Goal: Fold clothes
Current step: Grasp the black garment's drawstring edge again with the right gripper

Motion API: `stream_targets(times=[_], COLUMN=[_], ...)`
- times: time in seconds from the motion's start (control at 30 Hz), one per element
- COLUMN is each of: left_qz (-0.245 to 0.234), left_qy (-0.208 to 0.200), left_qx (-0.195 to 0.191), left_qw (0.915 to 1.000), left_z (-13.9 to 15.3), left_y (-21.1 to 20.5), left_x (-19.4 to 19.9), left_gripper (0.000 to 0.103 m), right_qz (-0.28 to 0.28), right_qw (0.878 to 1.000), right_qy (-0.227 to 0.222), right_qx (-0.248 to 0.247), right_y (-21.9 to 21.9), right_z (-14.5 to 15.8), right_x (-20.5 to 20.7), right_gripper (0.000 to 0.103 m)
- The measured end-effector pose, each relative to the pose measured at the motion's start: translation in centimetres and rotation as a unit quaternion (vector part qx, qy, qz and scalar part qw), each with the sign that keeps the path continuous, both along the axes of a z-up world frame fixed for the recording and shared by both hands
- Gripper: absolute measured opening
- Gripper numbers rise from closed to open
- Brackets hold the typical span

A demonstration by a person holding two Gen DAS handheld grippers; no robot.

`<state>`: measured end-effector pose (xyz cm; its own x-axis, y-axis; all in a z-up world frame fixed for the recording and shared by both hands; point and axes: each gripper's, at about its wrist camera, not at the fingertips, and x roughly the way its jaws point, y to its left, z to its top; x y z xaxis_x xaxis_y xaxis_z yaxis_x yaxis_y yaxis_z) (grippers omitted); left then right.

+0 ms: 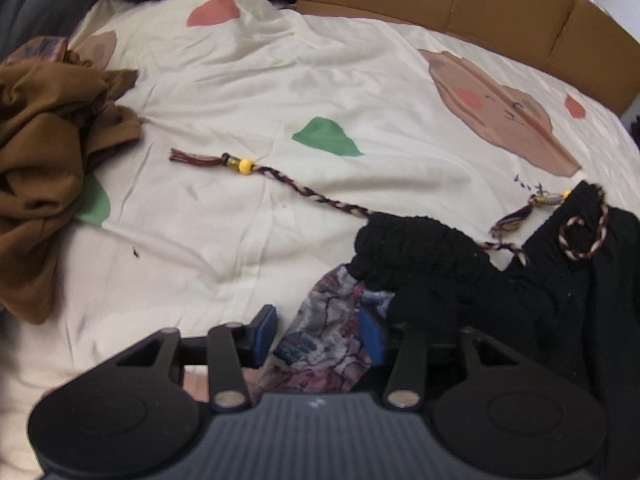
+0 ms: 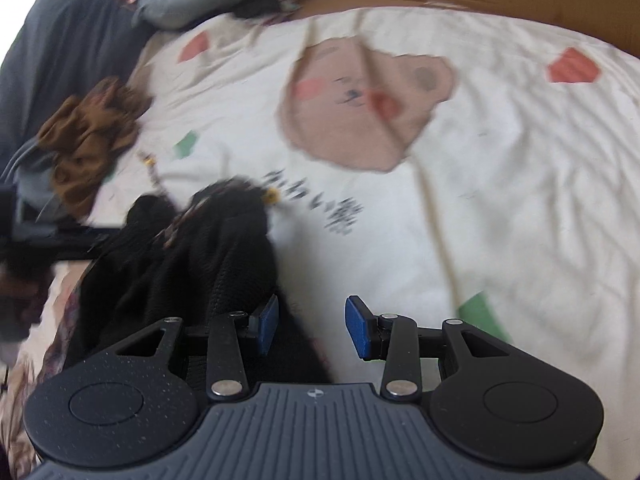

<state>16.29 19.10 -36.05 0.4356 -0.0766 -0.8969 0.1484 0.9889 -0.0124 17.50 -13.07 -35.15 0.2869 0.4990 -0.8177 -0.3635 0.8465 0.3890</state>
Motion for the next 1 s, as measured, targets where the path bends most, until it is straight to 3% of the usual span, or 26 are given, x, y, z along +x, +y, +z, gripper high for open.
stream_targets(times=[0.07,0.17,0.43,0.63,0.8,0.9,0.97,1.0], left_qz=[0.0,0.007,0.003,-0.01,-0.03,-0.027,-0.025,-0.025], left_qy=[-0.003,-0.001,0.02,0.032,0.048,0.048,0.047,0.044], left_qx=[0.0,-0.01,-0.041,-0.063,-0.071,-0.07,-0.067,-0.064], left_qw=[1.0,0.9999,0.999,0.9974,0.9959,0.996,0.9964,0.9966], left_z=[-0.2,-0.3,-0.3,-0.5,-0.4,0.1,0.4,0.7], left_y=[0.1,0.4,0.5,0.5,0.4,0.5,0.6,0.7], left_x=[-0.1,-0.2,-0.9,-1.3,-1.6,-2.1,-2.4,-2.6], left_gripper=[0.058,0.058,0.055,0.042,0.013,0.008,0.008,0.007], right_qz=[0.017,0.031,0.063,0.076,0.097,0.107,0.11,0.109], right_qw=[1.0,0.999,0.998,0.997,0.995,0.994,0.993,0.993], right_qy=[-0.008,-0.008,0.001,-0.003,0.004,0.009,0.014,0.017], right_qx=[-0.007,-0.007,-0.005,-0.013,-0.023,-0.03,-0.032,-0.031], right_y=[1.0,2.1,4.1,5.1,5.5,5.2,4.9,4.7], right_z=[-0.1,-0.4,-1.1,-1.7,-1.3,-1.0,-0.8,-0.7], right_x=[-0.8,-1.5,-1.9,-2.4,-2.7,-2.9,-3.0,-3.1], right_gripper=[0.055,0.06,0.061,0.061,0.045,0.029,0.011,0.01])
